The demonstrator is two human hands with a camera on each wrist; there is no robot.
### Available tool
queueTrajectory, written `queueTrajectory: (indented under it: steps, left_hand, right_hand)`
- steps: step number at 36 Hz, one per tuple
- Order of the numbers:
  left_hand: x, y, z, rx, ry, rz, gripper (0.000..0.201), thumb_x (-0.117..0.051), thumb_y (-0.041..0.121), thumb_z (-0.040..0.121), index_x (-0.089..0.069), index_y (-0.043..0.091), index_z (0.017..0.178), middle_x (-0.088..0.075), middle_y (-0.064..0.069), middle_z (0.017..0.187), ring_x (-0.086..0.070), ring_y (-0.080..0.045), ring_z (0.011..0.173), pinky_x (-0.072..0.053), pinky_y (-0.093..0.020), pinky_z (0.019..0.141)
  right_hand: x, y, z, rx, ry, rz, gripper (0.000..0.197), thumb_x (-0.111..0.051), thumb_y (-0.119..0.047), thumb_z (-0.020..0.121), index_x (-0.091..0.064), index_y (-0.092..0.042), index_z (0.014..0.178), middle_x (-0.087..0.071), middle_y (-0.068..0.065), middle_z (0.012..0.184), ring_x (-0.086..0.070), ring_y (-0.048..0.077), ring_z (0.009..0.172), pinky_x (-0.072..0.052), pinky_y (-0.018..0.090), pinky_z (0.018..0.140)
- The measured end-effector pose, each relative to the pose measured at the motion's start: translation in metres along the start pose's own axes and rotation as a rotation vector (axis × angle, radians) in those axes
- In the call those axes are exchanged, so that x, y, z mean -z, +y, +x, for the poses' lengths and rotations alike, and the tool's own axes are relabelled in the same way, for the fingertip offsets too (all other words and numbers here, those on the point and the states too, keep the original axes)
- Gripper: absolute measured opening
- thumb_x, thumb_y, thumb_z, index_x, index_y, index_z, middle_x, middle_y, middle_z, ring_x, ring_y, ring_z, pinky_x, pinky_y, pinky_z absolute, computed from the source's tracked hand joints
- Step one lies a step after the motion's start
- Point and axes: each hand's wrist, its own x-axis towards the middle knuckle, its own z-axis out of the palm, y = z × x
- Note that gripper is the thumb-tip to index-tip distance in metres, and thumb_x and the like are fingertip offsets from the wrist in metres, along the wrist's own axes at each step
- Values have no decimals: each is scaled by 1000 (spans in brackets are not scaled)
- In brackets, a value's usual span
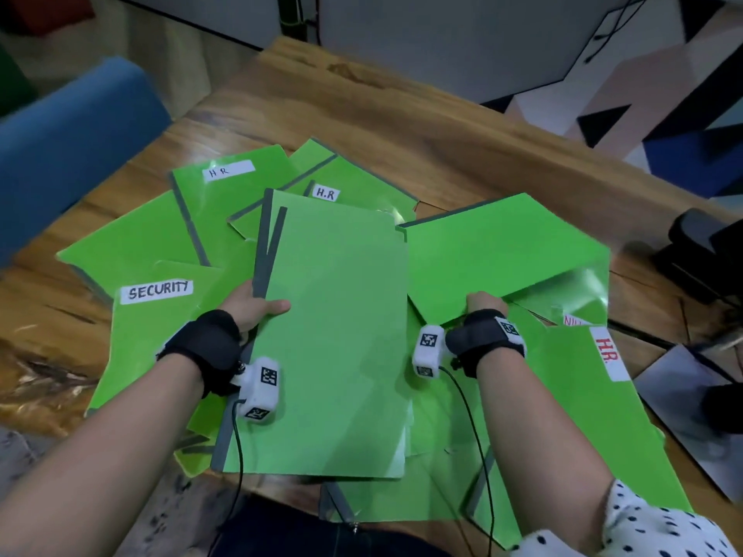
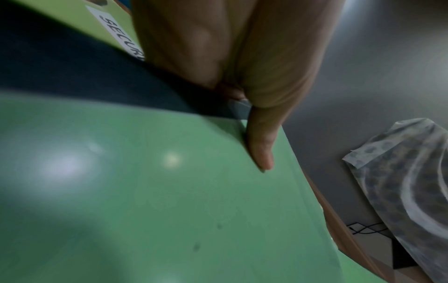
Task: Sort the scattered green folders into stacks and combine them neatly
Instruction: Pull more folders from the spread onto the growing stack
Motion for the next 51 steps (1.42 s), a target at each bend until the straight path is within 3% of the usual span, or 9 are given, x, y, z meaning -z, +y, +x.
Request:
queueTrajectory:
  steps: [5,15,21,25,29,35,39,44,51]
  left_hand:
    - [4,3,-5,-1,-5,-18,54,-70,8,82,-46,4,130,-60,-16,122,-56,-34,113,-41,-48,103]
    - [6,9,-12,-4,5,-56,58,-69,8,83,-42,1,134,-56,-21,127,-54,-38,116,-40,-50,104]
    - [8,30,-17,-82,72,-69,53,-65,10,87,-43,3,135,-55,-17,130,-51,-36,121,-38,-47,104]
    - [13,52,-19,-172,107,-77,45,-65,6,87,-46,6,128,-56,-10,114,-54,-24,93,-43,-34,80]
    - [11,62,-23,-226,125,-88,51,-60,1,89,-40,3,136,-51,-6,112,-48,-18,101,-35,-28,87]
    - [6,69,-30,-229,153,47,48,-65,8,87,-45,3,130,-56,-14,122,-53,-27,105,-42,-40,97]
    - [3,72,-32,-239,162,83,48,-65,11,87,-45,4,130,-57,-13,120,-53,-27,101,-43,-45,100]
    - [0,79,-35,-267,162,109,46,-64,9,88,-46,3,129,-57,-11,112,-55,-29,101,-45,-41,94]
    - [-3,83,-40,-303,173,151,46,-67,11,86,-47,4,127,-56,-12,109,-53,-27,95,-46,-47,97]
  right_hand:
    - [39,10,21,26,181,393,59,-49,-10,97,-21,0,148,-25,15,154,-28,29,141,-26,39,115]
    - [102,63,23,198,162,218,14,-53,-18,96,-48,-8,88,-48,9,88,-45,25,93,-39,34,68]
    - [94,84,18,119,-88,24,60,-55,-25,94,-31,-7,145,-37,10,149,-39,27,133,-33,44,109]
    - [72,100,17,55,-182,-114,63,-54,-31,94,-28,-8,147,-46,9,141,-51,16,96,-40,36,92]
    - [41,113,18,-10,-146,-351,53,-53,-30,94,-40,-1,137,-55,14,127,-57,26,106,-46,37,92]
    - [19,133,17,-127,22,-568,68,-69,-33,80,-36,-7,134,-35,18,140,-39,35,127,-42,50,101]
    - [7,171,37,-255,-150,-693,99,-83,-27,30,-51,-10,122,-54,16,126,-59,39,103,-50,55,82]
    - [11,170,6,-310,-114,-735,123,-80,-21,64,7,-17,150,-19,26,152,-42,46,127,-43,59,97]
    - [0,183,-3,-236,-63,-674,119,-76,-30,71,12,-15,150,3,28,155,-38,49,130,-46,54,98]
